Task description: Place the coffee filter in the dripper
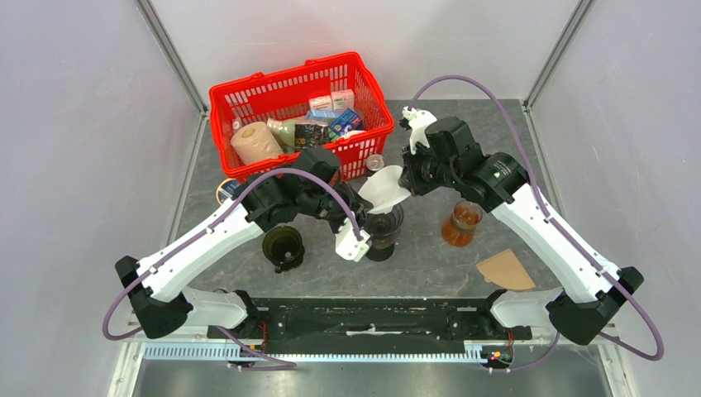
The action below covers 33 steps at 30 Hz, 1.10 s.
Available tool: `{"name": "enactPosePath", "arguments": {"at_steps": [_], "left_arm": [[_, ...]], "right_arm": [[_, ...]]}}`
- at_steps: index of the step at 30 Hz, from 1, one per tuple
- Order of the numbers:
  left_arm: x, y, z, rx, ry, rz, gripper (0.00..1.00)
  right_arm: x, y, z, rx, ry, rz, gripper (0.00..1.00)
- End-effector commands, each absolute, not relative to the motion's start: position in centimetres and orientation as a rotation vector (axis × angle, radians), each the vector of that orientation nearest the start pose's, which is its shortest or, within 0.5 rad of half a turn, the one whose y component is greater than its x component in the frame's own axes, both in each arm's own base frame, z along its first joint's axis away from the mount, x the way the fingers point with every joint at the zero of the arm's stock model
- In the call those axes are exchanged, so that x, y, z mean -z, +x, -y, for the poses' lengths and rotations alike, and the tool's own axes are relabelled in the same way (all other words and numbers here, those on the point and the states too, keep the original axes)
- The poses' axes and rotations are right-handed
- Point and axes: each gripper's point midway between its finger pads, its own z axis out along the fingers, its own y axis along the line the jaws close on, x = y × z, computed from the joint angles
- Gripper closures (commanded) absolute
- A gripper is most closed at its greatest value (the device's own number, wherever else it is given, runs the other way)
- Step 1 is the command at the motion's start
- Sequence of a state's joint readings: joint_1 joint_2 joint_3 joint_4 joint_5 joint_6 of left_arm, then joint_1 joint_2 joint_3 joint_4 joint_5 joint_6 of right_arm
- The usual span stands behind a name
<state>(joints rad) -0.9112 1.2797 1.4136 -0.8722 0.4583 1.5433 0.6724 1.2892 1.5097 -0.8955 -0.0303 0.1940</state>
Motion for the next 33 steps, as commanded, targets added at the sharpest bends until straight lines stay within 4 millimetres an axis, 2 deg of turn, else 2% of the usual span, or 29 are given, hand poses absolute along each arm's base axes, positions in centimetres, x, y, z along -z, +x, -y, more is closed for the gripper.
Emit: {"name": "enactPosePath", "arguments": {"at_steps": [1, 6, 10, 14, 18, 21, 23, 25, 27, 29, 31, 33], "left_arm": [[-29.9, 17.9, 30.9, 0.192, 2.147, -0.451, 0.98], [-30.0, 17.6, 31.2, 0.209, 2.144, -0.45, 0.97], [-30.7, 17.4, 31.5, 0.248, 2.116, -0.476, 0.82], [-31.7, 16.8, 32.1, 0.299, 2.028, -0.496, 0.72], [-32.9, 15.3, 32.0, 0.353, 1.948, -0.459, 0.51], [-33.8, 14.1, 31.5, 0.422, 1.872, -0.477, 0.41], [-34.2, 13.3, 31.3, 0.46, 1.83, -0.479, 0.22], [-34.7, 12.6, 31.0, 0.499, 1.783, -0.484, 0.15], [-35.8, 12.5, 30.9, 0.541, 1.688, -0.533, 0.14], [-38.1, 13.1, 30.9, 0.617, 1.493, -0.651, 0.13], [-41.7, 14.8, 30.1, 0.69, 1.207, -0.801, 0.13], [-44.3, 17.6, 28.1, 0.712, 0.885, -0.98, 0.12]], "right_arm": [[-31.6, 27.2, -21.2, -0.417, -0.531, -2.13, 0.95], [-32.0, 26.1, -22.2, -0.51, -0.578, -2.115, 0.96], [-31.9, 24.5, -23.7, -0.65, -0.636, -2.127, 0.98], [-31.6, 23.3, -24.8, -0.752, -0.666, -2.143, 0.99], [-31.6, 23.2, -24.7, -0.755, -0.652, -2.14, 0.99], [-31.5, 23.3, -24.5, -0.74, -0.643, -2.132, 1.0], [-31.4, 23.7, -24.3, -0.718, -0.629, -2.13, 1.0], [-31.3, 23.7, -24.2, -0.711, -0.627, -2.129, 1.0], [-31.1, 23.6, -24.5, -0.727, -0.636, -2.132, 1.0], [-30.7, 23.5, -24.7, -0.742, -0.647, -2.136, 1.0], [-30.2, 23.5, -24.8, -0.744, -0.648, -2.148, 0.99], [-29.9, 23.6, -24.8, -0.742, -0.65, -2.156, 0.99]]}}
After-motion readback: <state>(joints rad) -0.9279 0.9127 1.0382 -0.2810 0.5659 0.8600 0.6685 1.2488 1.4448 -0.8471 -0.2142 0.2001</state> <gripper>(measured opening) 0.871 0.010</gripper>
